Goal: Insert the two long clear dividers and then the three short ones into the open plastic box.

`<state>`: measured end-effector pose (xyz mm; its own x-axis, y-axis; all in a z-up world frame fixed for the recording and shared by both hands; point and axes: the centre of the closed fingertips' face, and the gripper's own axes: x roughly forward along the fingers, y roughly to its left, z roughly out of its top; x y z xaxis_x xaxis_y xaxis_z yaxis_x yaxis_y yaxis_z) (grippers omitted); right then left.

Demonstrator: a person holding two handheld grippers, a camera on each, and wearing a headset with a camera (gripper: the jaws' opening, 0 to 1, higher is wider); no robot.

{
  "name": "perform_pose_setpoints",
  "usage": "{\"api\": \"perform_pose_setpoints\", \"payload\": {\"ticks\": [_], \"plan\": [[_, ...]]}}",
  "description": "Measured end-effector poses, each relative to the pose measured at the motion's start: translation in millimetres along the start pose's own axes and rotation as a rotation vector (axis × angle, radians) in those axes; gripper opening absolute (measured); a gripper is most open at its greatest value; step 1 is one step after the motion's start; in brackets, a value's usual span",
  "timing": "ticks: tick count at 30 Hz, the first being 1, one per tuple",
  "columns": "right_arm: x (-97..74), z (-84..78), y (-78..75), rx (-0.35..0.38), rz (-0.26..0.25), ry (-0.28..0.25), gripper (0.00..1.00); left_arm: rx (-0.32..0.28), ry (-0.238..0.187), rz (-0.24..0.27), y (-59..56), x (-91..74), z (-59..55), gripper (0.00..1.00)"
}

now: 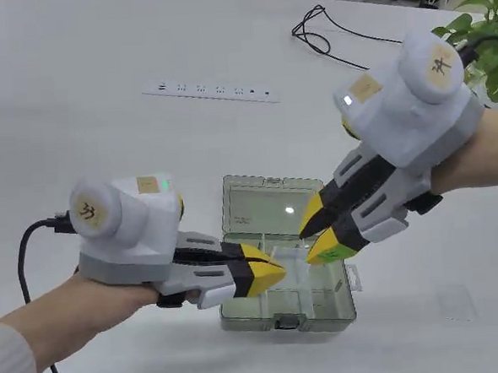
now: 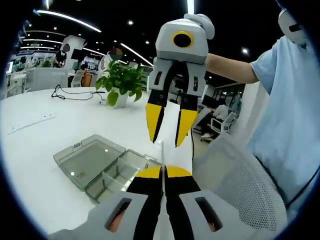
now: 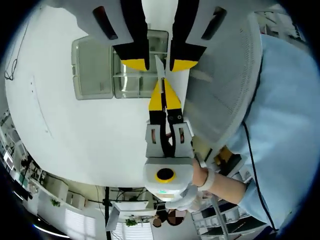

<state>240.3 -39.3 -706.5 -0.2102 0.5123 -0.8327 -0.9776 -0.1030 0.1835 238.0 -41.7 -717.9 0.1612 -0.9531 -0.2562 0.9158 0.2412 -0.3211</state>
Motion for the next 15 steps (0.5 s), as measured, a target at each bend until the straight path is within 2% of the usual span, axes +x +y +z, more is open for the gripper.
{"api": "perform_pose_setpoints", "payload": {"ticks": [4,12,15], "plan": [[4.7,0.2,0.2,0.007,0.027,0.017,0.12,0.006,-0.009,0.008,1.4,-1.7,1.5,0.00],[9.3,4.0,4.0,0.003,0.055,0.029,0.07,0.021,-0.026,-0.007,-1.6,-3.3,5.1,0.00],[10.9,3.0,5.0,-0.008,0.066,0.049,0.04,0.030,-0.022,-0.016,-3.1,-3.0,5.2,0.00]]}}
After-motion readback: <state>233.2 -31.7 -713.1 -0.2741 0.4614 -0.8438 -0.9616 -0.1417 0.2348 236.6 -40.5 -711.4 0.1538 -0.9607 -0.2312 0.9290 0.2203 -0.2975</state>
